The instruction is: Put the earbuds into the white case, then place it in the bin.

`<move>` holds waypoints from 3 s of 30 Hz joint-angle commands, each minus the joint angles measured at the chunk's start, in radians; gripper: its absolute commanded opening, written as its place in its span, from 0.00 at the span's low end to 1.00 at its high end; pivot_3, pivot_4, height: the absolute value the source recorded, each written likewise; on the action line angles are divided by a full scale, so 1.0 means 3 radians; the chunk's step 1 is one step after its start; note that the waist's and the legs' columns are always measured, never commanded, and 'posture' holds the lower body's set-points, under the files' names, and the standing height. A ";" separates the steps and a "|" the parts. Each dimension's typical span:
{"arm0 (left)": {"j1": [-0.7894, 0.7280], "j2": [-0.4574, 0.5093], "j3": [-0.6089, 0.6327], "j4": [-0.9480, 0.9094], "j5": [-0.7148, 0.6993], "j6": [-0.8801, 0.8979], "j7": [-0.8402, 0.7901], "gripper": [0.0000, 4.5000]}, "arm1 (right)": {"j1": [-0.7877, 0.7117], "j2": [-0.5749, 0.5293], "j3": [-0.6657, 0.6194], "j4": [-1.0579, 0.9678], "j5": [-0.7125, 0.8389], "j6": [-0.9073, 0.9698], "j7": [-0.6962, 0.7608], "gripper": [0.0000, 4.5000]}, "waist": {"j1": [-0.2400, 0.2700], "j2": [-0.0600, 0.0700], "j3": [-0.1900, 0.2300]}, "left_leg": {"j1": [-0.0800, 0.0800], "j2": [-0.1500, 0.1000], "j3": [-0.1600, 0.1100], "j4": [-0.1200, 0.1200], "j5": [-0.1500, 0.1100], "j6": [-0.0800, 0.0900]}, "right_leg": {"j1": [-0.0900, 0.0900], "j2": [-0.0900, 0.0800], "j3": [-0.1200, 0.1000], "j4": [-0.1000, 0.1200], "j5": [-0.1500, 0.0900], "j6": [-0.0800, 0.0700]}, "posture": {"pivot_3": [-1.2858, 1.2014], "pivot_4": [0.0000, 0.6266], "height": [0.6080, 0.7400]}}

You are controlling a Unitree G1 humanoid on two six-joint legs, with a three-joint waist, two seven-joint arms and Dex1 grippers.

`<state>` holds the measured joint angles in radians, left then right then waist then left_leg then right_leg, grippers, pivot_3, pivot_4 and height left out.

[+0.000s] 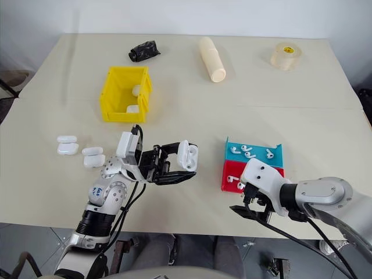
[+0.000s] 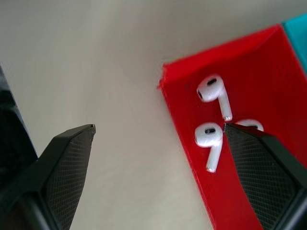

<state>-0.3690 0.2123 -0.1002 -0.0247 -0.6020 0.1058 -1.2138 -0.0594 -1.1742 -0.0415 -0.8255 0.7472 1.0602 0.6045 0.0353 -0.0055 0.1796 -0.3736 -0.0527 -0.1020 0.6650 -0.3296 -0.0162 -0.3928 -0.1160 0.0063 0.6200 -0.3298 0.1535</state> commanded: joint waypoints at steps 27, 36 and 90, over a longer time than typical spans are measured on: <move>0.0036 -0.0035 -0.0067 -0.0184 -0.0001 -0.0055 0.0106 0.63 | -0.0684 0.0147 0.0917 0.0233 -0.1028 -0.0056 0.0219 0.58 | -0.0031 0.0000 0.0000 | 0.0000 -0.0004 0.0000 0.0000 0.0000 -0.0001 | -0.0003 0.0001 0.0001 0.0002 0.0000 0.0000 | 0.52 0.24 1.00; 0.0064 -0.0035 -0.0078 -0.0215 -0.0003 -0.0058 0.0130 0.63 | -0.0752 0.0184 0.0979 0.0206 -0.1107 0.0003 0.0271 0.58 | -0.0032 0.0000 0.0000 | 0.0000 -0.0004 0.0000 0.0000 0.0001 -0.0001 | -0.0003 0.0001 0.0001 0.0002 0.0000 0.0000 | 0.52 0.24 1.00; -0.0193 0.0029 0.0032 -0.0209 -0.0211 0.0343 -0.0023 0.63 | -0.0174 0.2986 -0.0246 0.0079 0.0028 -0.2027 -0.0130 0.11 | -0.0046 0.0000 0.0000 | 0.0006 -0.0003 -0.0001 -0.0005 0.0004 -0.0006 | -0.0004 0.0002 0.0006 0.0012 0.0000 0.0000 | 0.52 0.24 1.00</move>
<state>-0.4165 0.2216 -0.0971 -0.0603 -0.6375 0.1991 -1.2240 -0.1170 -0.2897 -0.1283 -0.7565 0.7479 0.4840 0.5818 0.0215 -0.0054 0.1795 -0.3716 -0.0535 -0.1023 0.6636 -0.3283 -0.0179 -0.3938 -0.1155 0.0082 0.6237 -0.3298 0.1535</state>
